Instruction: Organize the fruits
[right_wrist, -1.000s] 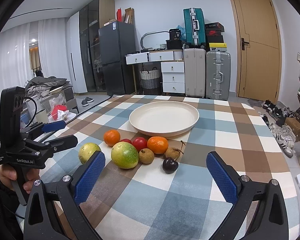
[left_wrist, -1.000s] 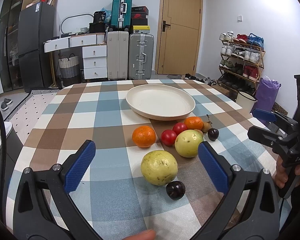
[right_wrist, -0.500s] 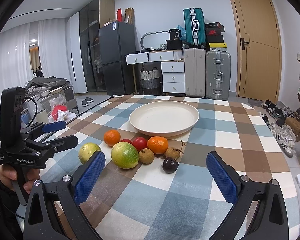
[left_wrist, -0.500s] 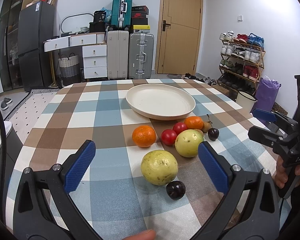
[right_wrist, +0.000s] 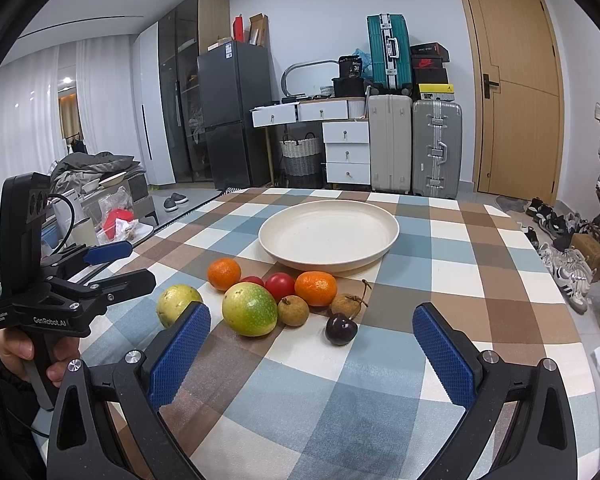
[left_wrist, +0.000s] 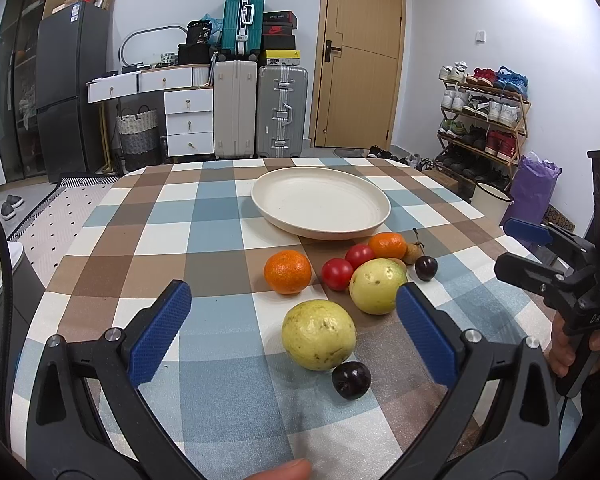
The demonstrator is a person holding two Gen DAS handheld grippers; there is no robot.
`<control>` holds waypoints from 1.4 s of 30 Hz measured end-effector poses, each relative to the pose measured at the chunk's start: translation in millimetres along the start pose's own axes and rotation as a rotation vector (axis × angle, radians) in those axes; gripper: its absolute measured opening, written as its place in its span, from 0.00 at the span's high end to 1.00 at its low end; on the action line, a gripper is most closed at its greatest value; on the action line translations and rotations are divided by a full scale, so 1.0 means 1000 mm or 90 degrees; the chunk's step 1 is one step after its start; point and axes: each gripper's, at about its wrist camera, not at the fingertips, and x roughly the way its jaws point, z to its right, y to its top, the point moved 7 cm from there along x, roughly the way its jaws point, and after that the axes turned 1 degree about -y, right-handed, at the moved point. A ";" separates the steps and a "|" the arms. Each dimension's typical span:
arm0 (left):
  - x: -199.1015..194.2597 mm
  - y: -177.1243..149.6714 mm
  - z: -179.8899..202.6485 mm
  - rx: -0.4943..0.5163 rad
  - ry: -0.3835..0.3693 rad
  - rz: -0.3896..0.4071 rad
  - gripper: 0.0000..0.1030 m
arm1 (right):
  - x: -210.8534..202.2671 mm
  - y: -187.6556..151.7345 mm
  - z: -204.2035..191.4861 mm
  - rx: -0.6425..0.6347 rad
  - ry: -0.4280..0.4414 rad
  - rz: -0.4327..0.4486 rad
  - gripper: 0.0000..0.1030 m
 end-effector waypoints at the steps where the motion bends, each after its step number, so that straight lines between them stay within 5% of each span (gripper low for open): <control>1: 0.000 0.000 0.000 0.000 0.000 0.000 0.01 | 0.000 0.000 0.000 0.000 0.001 0.000 0.00; 42: 0.007 -0.009 -0.005 -0.003 0.009 -0.007 0.01 | 0.014 -0.003 0.013 0.012 -0.040 -0.051 0.00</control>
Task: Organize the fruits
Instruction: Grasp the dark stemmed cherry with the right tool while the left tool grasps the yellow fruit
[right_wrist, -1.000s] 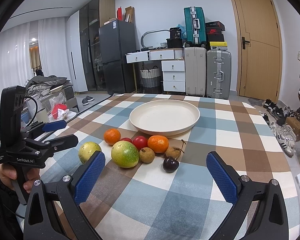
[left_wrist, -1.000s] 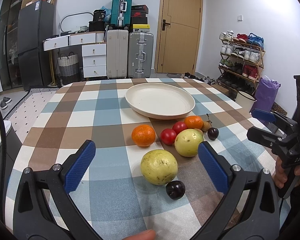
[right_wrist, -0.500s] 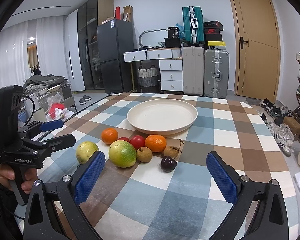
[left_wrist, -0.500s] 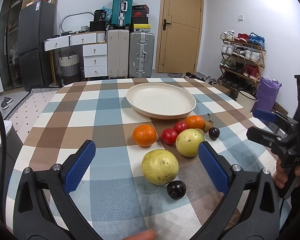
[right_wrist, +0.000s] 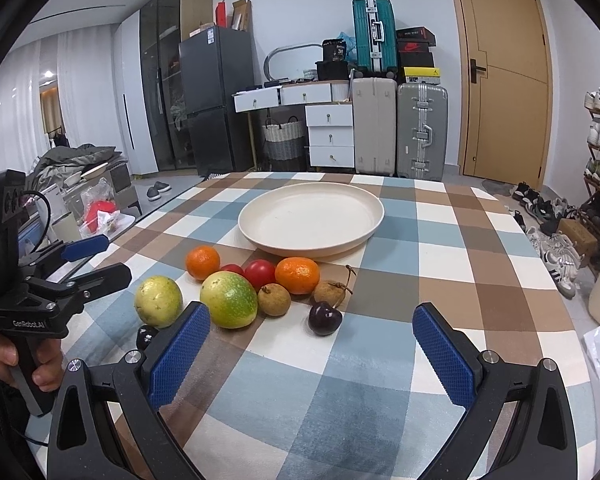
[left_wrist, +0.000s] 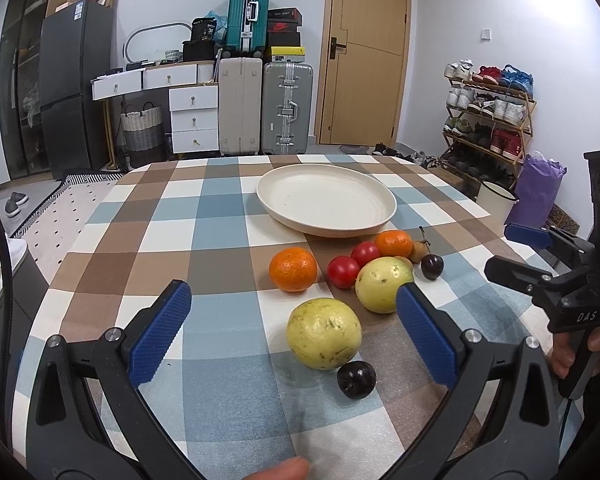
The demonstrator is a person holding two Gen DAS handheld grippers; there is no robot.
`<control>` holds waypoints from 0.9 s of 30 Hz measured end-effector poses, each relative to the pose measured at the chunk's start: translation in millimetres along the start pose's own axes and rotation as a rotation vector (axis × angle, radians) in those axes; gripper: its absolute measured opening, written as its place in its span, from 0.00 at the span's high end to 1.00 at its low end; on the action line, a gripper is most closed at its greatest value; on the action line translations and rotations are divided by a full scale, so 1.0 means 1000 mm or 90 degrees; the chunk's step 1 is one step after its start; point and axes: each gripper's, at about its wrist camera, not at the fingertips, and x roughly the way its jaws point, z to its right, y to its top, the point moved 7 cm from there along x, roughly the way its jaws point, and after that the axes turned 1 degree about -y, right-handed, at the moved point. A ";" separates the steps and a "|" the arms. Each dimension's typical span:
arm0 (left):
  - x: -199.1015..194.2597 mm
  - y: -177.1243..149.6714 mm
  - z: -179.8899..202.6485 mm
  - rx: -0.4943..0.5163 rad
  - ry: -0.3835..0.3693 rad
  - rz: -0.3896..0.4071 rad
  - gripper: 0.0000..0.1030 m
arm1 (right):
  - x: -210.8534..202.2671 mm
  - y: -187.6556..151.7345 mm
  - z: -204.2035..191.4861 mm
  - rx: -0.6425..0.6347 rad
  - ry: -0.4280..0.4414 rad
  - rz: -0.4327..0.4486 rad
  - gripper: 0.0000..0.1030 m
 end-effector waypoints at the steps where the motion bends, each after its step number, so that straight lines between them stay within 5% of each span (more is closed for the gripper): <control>1: 0.000 0.000 0.000 -0.001 0.001 -0.002 0.01 | 0.002 0.000 0.000 -0.001 -0.001 -0.005 0.00; 18: 0.026 -0.010 -0.003 -0.025 -0.014 -0.099 0.03 | 0.057 -0.016 0.019 0.053 -0.008 -0.178 0.00; 27: 0.046 -0.019 0.004 -0.010 -0.028 -0.156 0.27 | 0.081 -0.020 0.020 0.018 -0.033 -0.224 0.02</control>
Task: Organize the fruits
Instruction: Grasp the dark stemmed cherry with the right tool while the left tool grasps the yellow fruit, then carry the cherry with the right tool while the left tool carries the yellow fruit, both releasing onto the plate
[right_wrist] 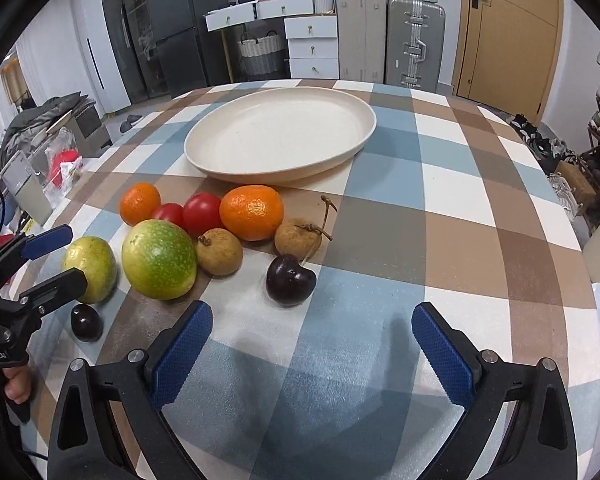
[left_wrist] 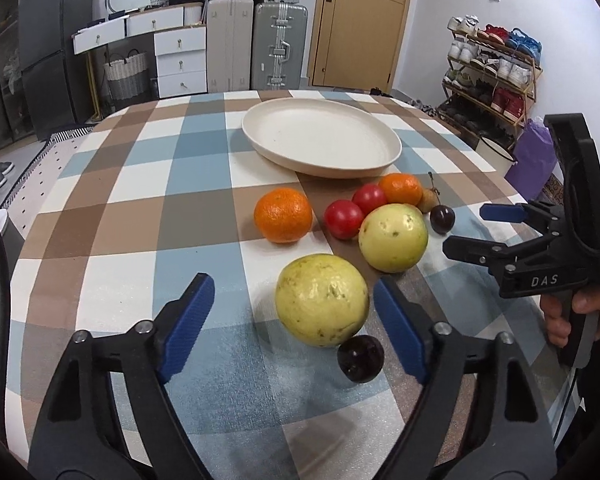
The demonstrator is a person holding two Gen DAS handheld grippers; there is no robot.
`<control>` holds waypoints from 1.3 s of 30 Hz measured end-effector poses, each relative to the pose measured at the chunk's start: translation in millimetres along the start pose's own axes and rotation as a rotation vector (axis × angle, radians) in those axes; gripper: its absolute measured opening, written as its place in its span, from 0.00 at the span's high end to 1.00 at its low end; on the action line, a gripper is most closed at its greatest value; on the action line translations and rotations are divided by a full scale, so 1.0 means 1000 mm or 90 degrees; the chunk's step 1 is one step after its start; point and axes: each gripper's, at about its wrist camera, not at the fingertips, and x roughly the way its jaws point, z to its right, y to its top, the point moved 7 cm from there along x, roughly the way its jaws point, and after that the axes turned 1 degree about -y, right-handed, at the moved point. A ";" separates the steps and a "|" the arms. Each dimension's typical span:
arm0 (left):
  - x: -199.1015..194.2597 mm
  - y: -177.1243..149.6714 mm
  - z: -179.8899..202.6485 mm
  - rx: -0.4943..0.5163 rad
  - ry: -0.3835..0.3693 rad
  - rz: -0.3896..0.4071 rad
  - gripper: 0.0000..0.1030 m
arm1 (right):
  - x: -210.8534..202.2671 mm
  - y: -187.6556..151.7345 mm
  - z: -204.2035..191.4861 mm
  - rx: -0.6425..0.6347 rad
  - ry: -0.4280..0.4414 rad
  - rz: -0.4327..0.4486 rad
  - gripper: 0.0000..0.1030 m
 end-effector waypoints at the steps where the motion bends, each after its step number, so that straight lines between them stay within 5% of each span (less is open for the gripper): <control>1: 0.002 -0.001 0.001 0.000 -0.008 -0.005 0.30 | 0.001 0.001 0.000 0.001 0.001 0.001 0.03; 7: 0.009 -0.004 0.009 0.011 -0.050 -0.028 0.52 | 0.011 0.007 0.001 -0.006 0.000 -0.005 0.26; 18: 0.001 -0.001 0.007 -0.009 -0.061 -0.008 0.54 | 0.008 0.008 -0.011 -0.041 0.033 0.003 0.73; 39: -0.014 0.056 0.010 -0.002 -0.051 0.076 0.54 | -0.045 0.022 0.000 -0.020 0.086 0.100 0.74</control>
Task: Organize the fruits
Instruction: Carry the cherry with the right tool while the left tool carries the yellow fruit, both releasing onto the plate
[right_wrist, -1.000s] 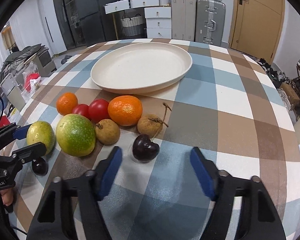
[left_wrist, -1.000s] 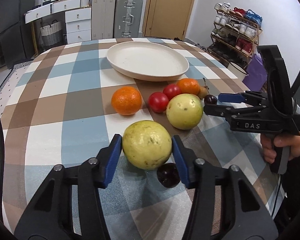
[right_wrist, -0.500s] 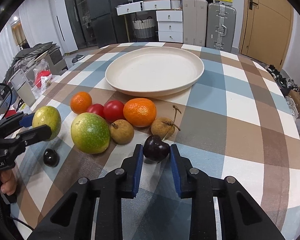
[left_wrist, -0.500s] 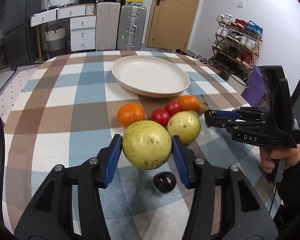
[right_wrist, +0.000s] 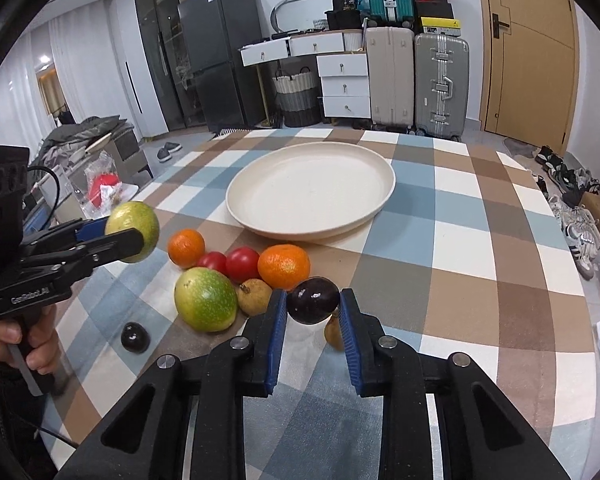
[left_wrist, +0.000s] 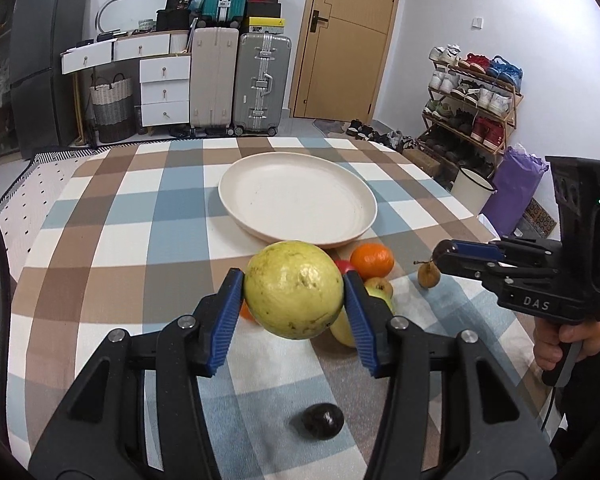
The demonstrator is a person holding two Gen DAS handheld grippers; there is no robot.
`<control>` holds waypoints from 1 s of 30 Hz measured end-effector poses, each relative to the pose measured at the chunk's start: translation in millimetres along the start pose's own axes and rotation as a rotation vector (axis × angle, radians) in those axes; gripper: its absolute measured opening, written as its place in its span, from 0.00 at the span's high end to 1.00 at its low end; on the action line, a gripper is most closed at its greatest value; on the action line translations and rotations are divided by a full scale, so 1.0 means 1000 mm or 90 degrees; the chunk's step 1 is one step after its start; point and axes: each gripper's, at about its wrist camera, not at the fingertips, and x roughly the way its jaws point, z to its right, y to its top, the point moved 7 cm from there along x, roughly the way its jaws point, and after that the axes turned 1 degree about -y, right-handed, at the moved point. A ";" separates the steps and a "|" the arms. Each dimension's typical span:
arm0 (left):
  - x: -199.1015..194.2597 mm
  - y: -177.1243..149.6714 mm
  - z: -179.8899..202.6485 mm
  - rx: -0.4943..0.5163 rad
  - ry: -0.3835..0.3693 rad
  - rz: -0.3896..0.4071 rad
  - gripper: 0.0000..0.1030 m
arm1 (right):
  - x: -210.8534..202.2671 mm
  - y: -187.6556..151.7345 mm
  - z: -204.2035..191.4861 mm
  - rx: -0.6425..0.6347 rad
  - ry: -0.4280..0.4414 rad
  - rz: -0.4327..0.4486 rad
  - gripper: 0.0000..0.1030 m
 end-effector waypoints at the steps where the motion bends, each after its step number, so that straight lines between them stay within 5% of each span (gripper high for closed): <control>1: 0.001 0.003 0.001 0.002 0.000 0.002 0.54 | -0.002 0.001 0.000 0.002 0.002 0.003 0.74; 20: 0.038 0.036 0.003 0.019 -0.006 0.006 0.54 | -0.018 0.030 0.005 0.097 0.140 0.035 0.74; 30: 0.055 0.046 -0.001 0.024 -0.006 -0.003 0.54 | -0.006 0.043 0.005 0.091 0.122 0.028 0.74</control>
